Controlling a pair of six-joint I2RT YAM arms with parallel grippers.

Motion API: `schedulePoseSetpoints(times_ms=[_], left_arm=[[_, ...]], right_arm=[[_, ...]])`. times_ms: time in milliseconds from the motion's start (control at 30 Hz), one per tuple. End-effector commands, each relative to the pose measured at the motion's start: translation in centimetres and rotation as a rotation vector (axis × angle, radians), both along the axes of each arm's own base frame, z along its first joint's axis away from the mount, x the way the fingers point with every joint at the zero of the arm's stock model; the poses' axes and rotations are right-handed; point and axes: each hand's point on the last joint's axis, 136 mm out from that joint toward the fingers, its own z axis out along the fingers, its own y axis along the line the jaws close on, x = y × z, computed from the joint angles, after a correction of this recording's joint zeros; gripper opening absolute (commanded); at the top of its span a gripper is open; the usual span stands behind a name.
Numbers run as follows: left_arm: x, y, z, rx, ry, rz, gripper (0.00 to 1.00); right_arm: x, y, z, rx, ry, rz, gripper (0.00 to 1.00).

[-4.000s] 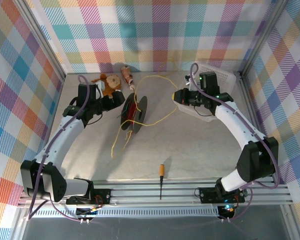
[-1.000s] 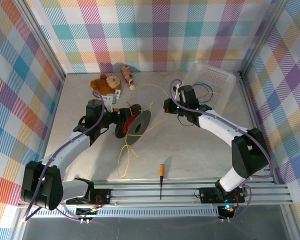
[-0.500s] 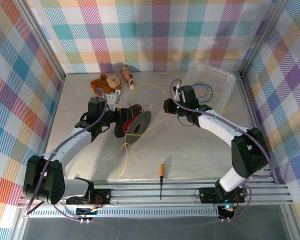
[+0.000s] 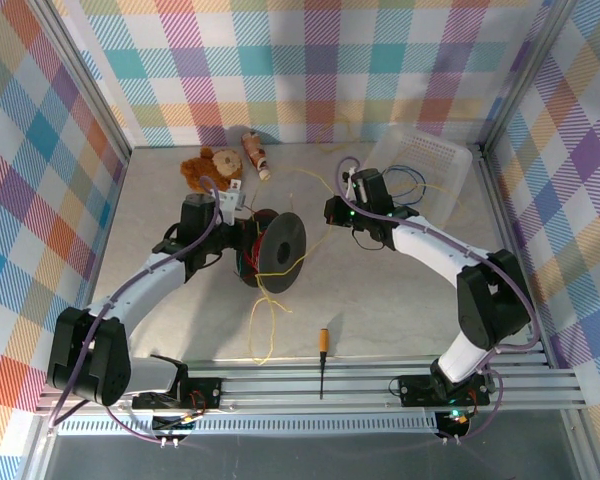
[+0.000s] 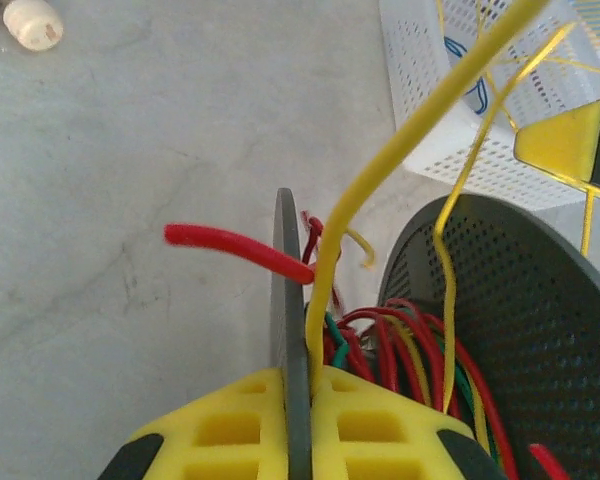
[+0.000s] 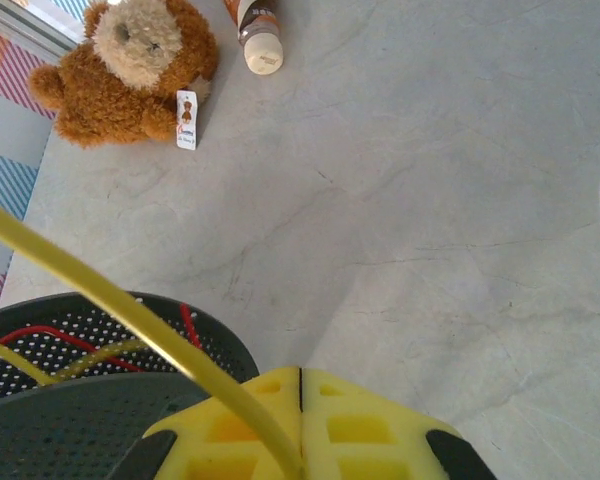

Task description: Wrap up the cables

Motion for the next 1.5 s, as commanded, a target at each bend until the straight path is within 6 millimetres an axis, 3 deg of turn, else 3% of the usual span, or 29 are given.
schedulePoseSetpoints(times_ms=[0, 200, 333, 533, 700, 1000, 1233, 1367, 1467], left_arm=[[0.9, 0.4, 4.3, -0.024, -0.098, 0.038, 0.00], [1.4, 2.7, 7.3, -0.024, -0.155, 0.191, 0.00], [1.4, 2.9, 10.3, -0.070, -0.203, 0.214, 0.00], [1.2, 3.2, 16.1, -0.207, -0.278, 0.194, 0.00], [0.8, 4.7, 20.1, -0.261, -0.328, 0.230, 0.00], [2.1, 6.4, 25.0, -0.384, -0.376, 0.334, 0.00], [4.6, 11.6, 27.6, -0.562, -0.442, 0.633, 0.00], [6.5, 14.2, 27.8, -0.660, -0.480, 0.800, 0.00], [8.4, 15.6, 26.6, -0.691, -0.490, 0.906, 0.00]], right_arm=[[0.8, 0.3, 1.2, -0.016, -0.035, 0.014, 0.00], [2.4, -1.7, 2.6, -0.051, -0.034, 0.022, 0.00], [3.9, -3.2, 3.1, -0.099, -0.005, 0.065, 0.00], [6.4, -4.9, 0.6, -0.197, 0.118, 0.119, 0.00], [7.4, -5.6, -1.0, -0.221, 0.142, 0.136, 0.00], [5.9, -1.1, -1.7, -0.171, 0.124, 0.300, 0.00], [3.7, 2.0, -2.3, -0.165, 0.069, 0.385, 0.00], [2.1, 5.3, 0.0, -0.137, -0.030, 0.464, 0.00], [-0.2, 8.7, 2.2, -0.106, -0.119, 0.556, 0.00]])
